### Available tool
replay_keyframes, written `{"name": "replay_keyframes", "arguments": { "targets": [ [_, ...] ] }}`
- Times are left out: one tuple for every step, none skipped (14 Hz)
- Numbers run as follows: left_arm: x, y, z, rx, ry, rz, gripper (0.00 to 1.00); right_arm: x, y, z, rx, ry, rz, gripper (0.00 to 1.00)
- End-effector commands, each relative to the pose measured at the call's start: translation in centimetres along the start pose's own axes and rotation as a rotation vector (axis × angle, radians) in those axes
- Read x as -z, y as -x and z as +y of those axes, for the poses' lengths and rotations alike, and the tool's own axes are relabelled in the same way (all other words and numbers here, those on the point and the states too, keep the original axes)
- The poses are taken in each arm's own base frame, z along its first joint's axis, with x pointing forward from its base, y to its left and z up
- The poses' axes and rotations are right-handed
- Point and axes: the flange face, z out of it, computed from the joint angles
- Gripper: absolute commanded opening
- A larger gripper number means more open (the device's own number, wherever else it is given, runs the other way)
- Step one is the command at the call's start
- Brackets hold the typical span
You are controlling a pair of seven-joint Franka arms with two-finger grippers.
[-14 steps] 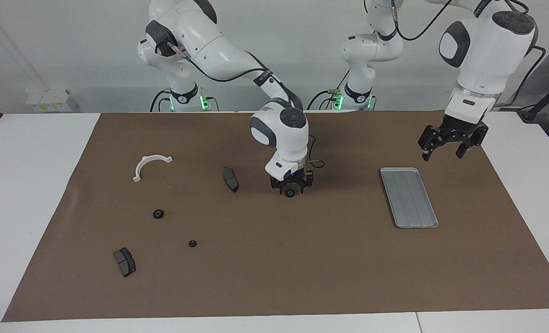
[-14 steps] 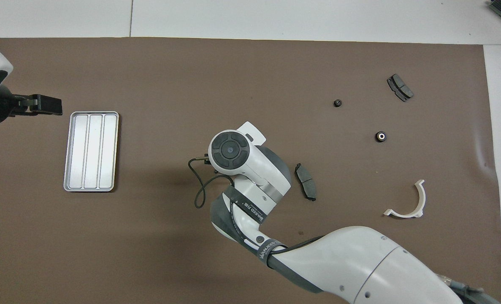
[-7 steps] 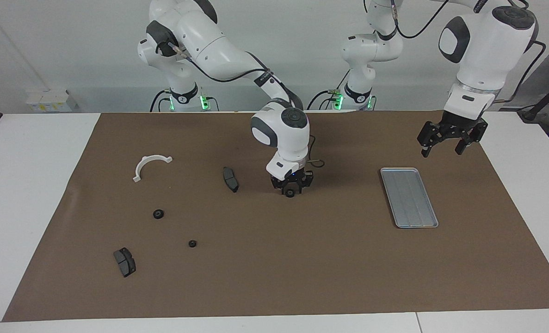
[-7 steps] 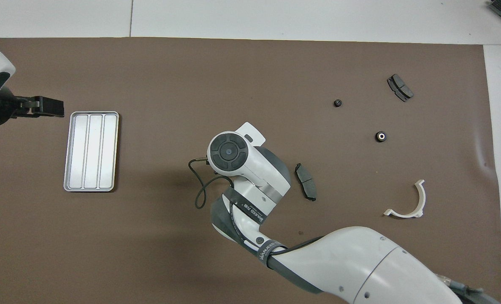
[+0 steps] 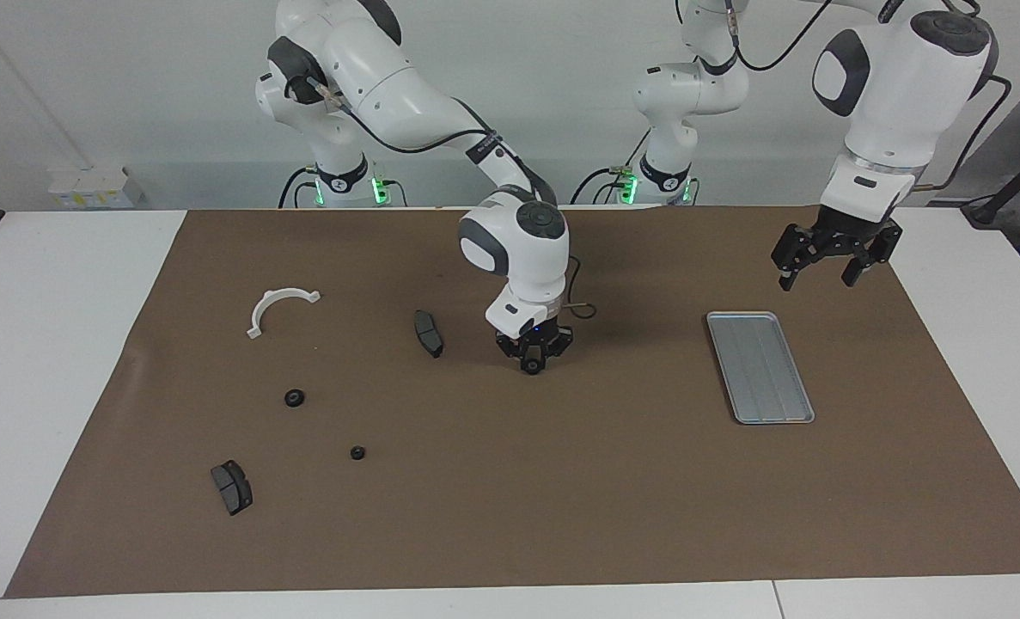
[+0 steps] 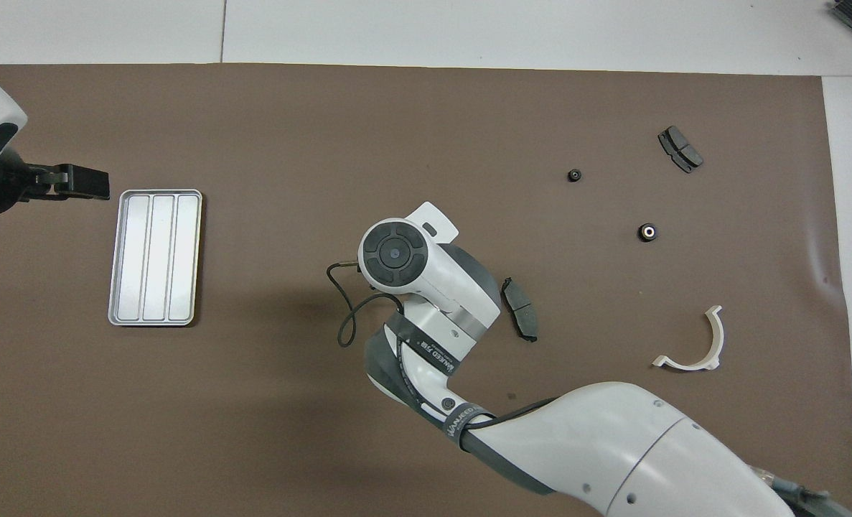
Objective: Place bearing gear from tray to pile
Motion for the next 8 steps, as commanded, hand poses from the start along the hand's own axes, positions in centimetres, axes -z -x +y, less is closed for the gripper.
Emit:
{"name": "replay_keyframes", "arguments": {
  "targets": [
    [0.7, 0.8, 0.6, 0.001, -0.001, -0.014, 1.00, 2.6, 0.3, 6.7, 0.013, 0.044, 0.027, 0.00],
    [0.7, 0.8, 0.5, 0.001, -0.001, -0.020, 1.00, 2.8, 0.2, 8.9, 0.007, 0.044, 0.032, 0.00],
    [0.6, 0.9, 0.5, 0.001, -0.001, -0.022, 1.00, 3.0, 0.2, 10.8, 0.019, 0.046, 0.043, 0.00],
    [0.6, 0.9, 0.6, -0.001, -0.001, -0.022, 1.00, 2.7, 0.3, 13.2, 0.028, 0.055, 0.026, 0.00],
    [0.6, 0.9, 0.6, -0.001, -0.001, -0.022, 1.00, 2.7, 0.4, 15.1, 0.035, 0.038, 0.006, 0.00],
    [0.6, 1.0, 0.7, -0.002, -0.001, -0.031, 1.00, 2.7, 0.3, 17.0, 0.054, 0.020, -0.016, 0.00],
    [0.6, 1.1, 0.8, -0.004, -0.002, -0.040, 1.00, 2.3, 0.3, 19.1, 0.078, 0.007, -0.040, 0.00],
    [0.6, 1.1, 0.8, -0.004, -0.002, -0.042, 1.00, 1.9, 0.8, 20.5, 0.094, -0.007, -0.059, 0.00]
  ]
}}
